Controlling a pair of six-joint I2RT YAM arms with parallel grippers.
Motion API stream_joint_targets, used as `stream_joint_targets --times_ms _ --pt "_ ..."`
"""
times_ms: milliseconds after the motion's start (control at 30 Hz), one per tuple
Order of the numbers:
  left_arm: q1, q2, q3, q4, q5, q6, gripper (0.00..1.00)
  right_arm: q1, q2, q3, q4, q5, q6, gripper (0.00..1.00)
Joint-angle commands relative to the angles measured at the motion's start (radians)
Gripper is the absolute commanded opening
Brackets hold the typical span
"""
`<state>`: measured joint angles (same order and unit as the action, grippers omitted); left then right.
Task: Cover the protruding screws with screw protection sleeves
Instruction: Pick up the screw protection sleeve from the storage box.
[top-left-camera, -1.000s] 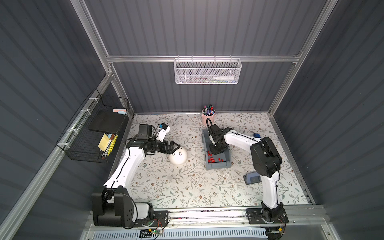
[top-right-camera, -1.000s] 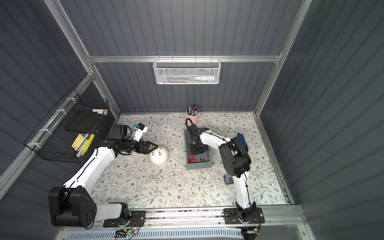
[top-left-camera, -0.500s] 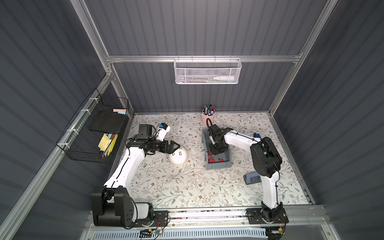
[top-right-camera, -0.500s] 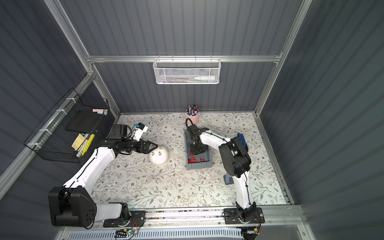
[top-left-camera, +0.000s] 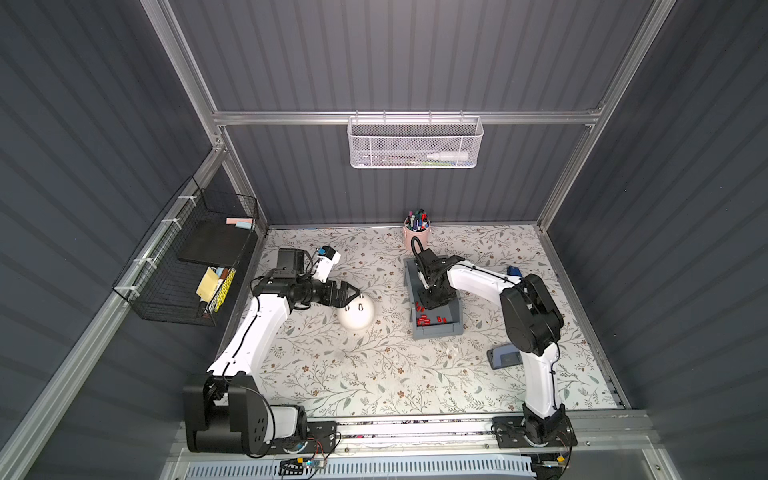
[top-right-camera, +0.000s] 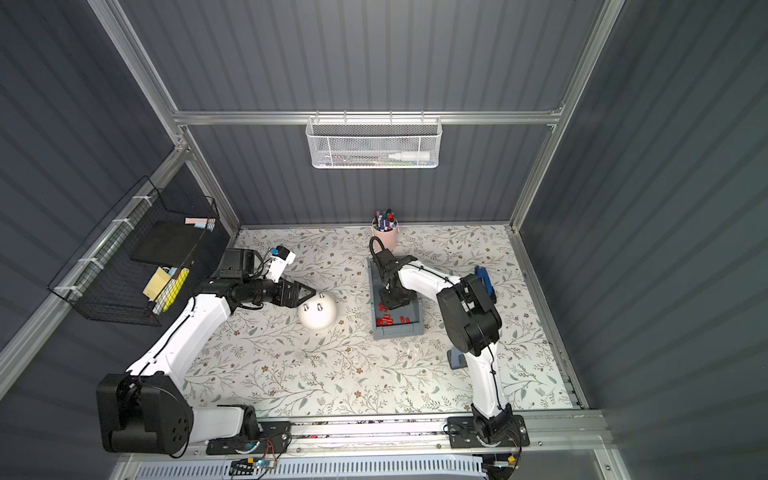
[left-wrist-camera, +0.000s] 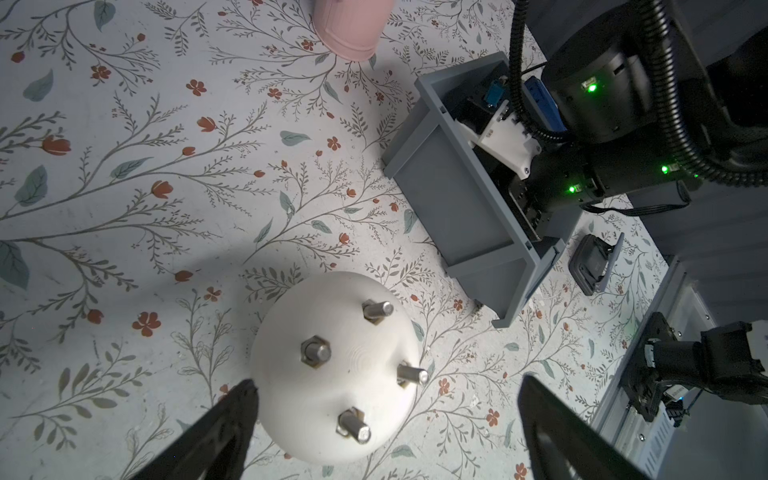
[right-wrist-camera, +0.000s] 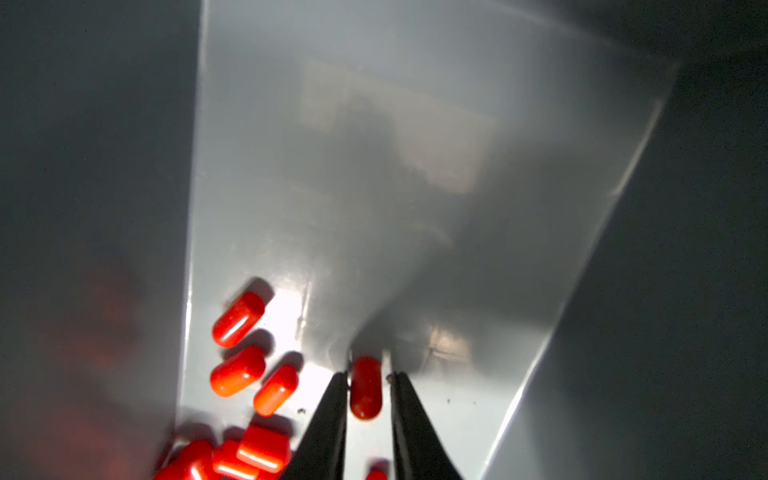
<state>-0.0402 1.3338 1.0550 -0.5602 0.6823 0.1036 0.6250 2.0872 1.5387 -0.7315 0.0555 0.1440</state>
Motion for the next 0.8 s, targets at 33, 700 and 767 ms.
stream_joint_targets --times_ms 33,700,767 --pt "-0.007 -0.017 0.018 0.001 0.017 -0.006 0.97 0.006 -0.032 0.022 -0.018 0.014 -0.011 0.22" --pt "-0.009 -0.010 0.017 0.000 0.020 -0.009 0.97 0.011 -0.039 0.004 -0.022 0.029 -0.016 0.24" --pt "-0.009 -0.010 0.017 0.000 0.023 -0.010 0.97 0.011 -0.033 0.003 -0.024 0.028 -0.014 0.25"
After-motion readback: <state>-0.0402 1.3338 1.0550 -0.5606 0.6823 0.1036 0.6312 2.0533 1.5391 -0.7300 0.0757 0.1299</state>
